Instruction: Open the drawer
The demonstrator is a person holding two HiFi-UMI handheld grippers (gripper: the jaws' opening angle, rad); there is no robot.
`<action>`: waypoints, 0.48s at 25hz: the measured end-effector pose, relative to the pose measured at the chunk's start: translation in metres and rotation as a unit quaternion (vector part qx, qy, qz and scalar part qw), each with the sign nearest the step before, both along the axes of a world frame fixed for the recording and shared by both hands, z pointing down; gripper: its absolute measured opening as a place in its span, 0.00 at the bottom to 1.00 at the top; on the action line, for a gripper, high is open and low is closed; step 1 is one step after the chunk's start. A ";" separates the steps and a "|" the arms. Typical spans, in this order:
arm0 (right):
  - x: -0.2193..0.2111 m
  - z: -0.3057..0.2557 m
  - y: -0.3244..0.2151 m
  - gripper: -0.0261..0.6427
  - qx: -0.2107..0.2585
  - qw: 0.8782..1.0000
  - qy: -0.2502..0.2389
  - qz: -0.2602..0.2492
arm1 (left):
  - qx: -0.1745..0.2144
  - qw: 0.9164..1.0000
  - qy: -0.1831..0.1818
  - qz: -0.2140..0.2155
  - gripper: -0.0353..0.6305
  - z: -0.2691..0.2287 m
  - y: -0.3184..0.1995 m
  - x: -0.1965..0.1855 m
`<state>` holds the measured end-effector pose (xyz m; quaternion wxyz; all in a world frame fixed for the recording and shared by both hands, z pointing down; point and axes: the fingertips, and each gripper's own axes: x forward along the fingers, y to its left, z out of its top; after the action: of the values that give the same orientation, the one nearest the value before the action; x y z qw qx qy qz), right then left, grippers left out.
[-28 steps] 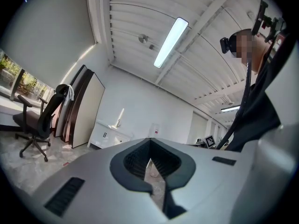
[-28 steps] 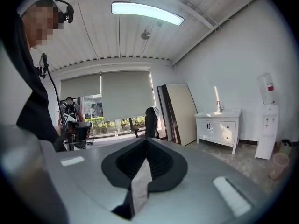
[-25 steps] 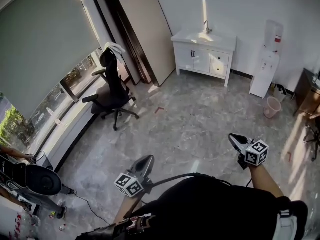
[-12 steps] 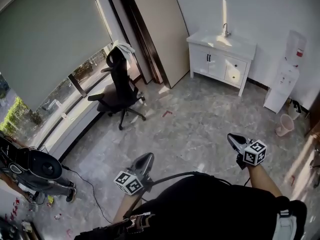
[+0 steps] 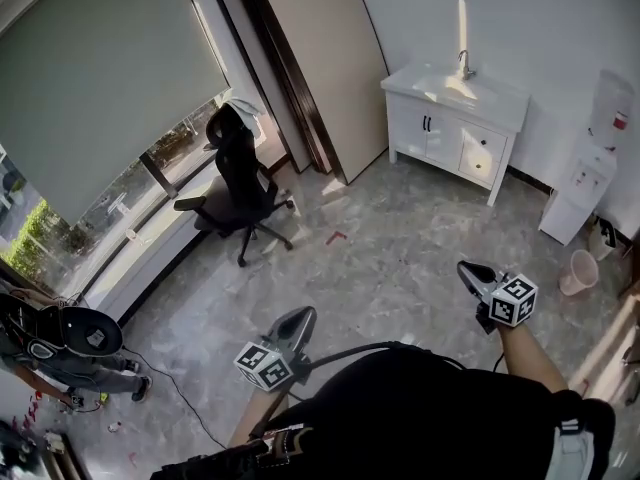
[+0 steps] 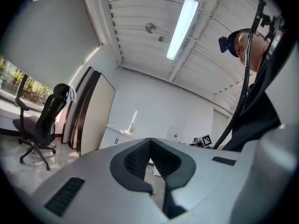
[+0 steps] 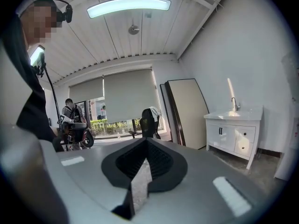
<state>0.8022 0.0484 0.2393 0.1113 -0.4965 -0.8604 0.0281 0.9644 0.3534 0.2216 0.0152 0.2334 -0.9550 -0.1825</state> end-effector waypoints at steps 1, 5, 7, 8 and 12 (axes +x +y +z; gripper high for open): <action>-0.006 0.002 0.000 0.04 0.001 1.000 0.002 0.001 | 0.001 1.000 0.003 -0.002 0.05 0.001 0.003 -0.007; -0.036 0.011 -0.005 0.04 0.006 1.000 0.007 0.015 | 0.012 1.000 0.004 -0.002 0.05 0.011 0.017 -0.041; -0.053 0.013 0.001 0.04 0.008 1.000 0.009 0.027 | 0.018 1.000 0.004 0.008 0.05 0.015 0.025 -0.063; -0.061 0.012 0.007 0.04 0.009 0.999 0.009 0.032 | 0.019 1.000 0.002 0.016 0.05 0.017 0.032 -0.075; -0.102 0.000 0.049 0.04 0.016 0.999 -0.006 0.052 | 0.022 0.999 -0.012 0.044 0.05 0.013 0.076 -0.131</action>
<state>0.7002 0.0972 0.2395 0.1126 -0.4497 -0.8859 0.0170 0.8335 0.4290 0.2343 0.0068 0.2779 -0.9395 -0.2000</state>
